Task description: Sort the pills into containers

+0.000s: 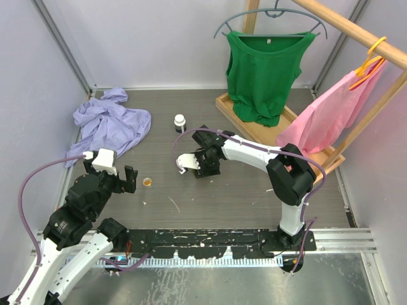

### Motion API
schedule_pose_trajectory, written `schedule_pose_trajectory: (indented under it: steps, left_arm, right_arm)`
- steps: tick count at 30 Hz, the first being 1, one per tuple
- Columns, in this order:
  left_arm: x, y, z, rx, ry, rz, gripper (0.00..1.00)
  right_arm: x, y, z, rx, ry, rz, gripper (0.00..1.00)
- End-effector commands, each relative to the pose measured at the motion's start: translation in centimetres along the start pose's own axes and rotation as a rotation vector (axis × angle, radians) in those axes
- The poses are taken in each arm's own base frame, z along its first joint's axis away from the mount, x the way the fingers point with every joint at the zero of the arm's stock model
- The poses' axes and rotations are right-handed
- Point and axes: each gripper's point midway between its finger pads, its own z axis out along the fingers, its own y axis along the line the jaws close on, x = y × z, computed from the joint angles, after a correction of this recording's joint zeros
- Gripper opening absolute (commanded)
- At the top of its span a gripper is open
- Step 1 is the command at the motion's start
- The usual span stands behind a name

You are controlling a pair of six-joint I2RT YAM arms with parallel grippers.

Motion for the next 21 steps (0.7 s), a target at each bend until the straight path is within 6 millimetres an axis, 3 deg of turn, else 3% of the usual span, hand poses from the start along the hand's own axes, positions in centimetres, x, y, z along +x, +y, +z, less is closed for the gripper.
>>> schedule_pose_trajectory:
  steps: [1,4,7,10,13,15,17,20,21]
  left_arm:
    - [-1.6,-0.2,0.0,0.012,-0.062,-0.012,0.98]
    - [-1.6,-0.1,-0.1,0.009,-0.066,-0.013,0.98]
    - [-1.6,-0.1,-0.1,0.011,-0.066,-0.014,0.98]
    - [-1.6,-0.2,0.0,0.013,-0.067,-0.013,0.98]
    - [-1.6,-0.2,-0.1,0.014,-0.065,-0.013,0.98]
    - [-1.6,-0.2,-0.1,0.013,-0.069,-0.013,0.98]
    - [-1.6,-0.2,-0.1,0.015,-0.067,-0.013,0.98]
    - [-1.6,-0.2,-0.1,0.016,-0.07,-0.013,0.98]
    - [-1.6,-0.2,-0.1,0.017,-0.068,-0.012,0.98]
  right_arm:
    - [-1.5,-1.7,-2.4,0.07,-0.034,0.014,0.01]
    - [-1.5,-0.8,-1.7,0.05,-0.007,-0.005,0.01]
    - [-1.6,-1.8,-2.4,0.091,-0.04,0.036,0.01]
    - [-1.6,-1.1,-2.3,0.083,-0.008,0.001,0.01]
    - [-1.6,-2.2,-3.0,0.105,-0.033,0.053,0.01]
    - [-1.6,-1.7,-2.5,0.089,-0.014,0.036,0.01]
    - [-1.3,-2.7,-3.0,0.137,-0.023,0.063,0.01]
    - [-0.9,-1.6,-2.4,0.095,0.016,0.045,0.01]
    - [-0.6,-2.3,-2.5,0.133,0.022,0.052,0.01]
